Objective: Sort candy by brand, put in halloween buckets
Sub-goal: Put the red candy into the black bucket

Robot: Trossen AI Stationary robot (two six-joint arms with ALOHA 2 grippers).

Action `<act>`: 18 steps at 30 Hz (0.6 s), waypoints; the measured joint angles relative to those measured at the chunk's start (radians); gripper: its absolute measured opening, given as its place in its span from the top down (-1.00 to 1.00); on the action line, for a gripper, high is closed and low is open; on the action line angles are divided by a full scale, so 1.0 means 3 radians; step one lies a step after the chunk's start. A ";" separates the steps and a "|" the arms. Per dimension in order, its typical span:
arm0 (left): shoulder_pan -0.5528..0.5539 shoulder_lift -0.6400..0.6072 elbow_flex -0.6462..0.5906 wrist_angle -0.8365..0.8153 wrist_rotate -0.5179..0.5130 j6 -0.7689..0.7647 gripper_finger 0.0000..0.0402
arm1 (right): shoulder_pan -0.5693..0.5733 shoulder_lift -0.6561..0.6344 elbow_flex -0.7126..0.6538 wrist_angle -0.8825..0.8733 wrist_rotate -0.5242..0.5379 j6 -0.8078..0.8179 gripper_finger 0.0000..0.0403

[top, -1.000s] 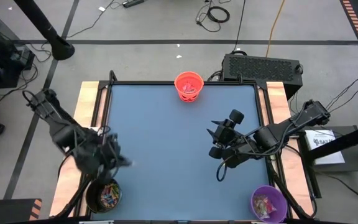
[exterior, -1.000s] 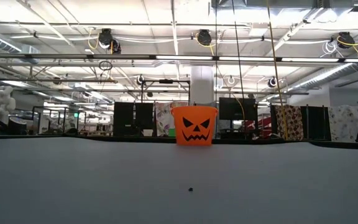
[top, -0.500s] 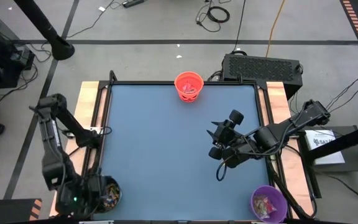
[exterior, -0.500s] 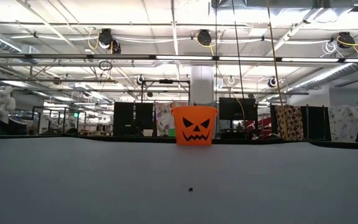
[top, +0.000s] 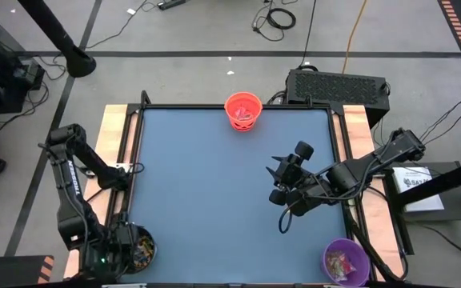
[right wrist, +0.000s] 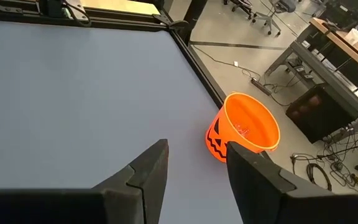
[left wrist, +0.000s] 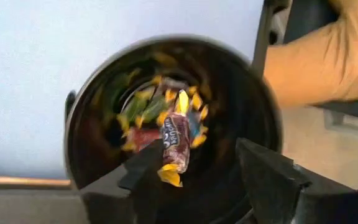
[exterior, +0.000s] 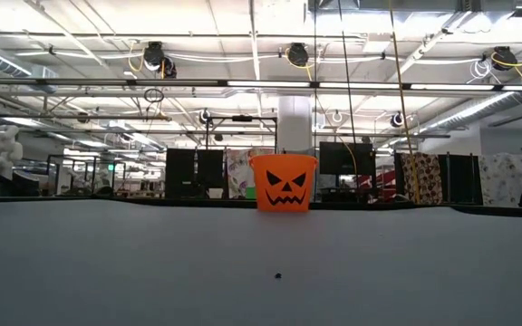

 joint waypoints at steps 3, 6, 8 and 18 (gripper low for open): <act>-0.0001 -0.0011 0.0000 -0.0056 0.0089 0.0014 -0.02 | 0.0000 0.0000 0.0000 0.0000 0.0000 -0.0046 0.23; -0.0001 -0.0011 0.0000 -0.0050 0.0111 -0.0008 -0.02 | 0.0000 0.0000 0.0000 0.0000 0.0000 -0.0055 0.23; -0.0001 -0.0011 0.0000 -0.0033 0.0110 -0.0106 -0.02 | 0.0000 0.0000 0.0000 0.0000 0.0000 -0.0057 0.23; 0.0046 -0.0002 0.0001 -0.0270 0.0082 0.0030 -0.02 | 0.0000 0.0000 0.0000 0.0001 -0.0001 -0.0057 0.23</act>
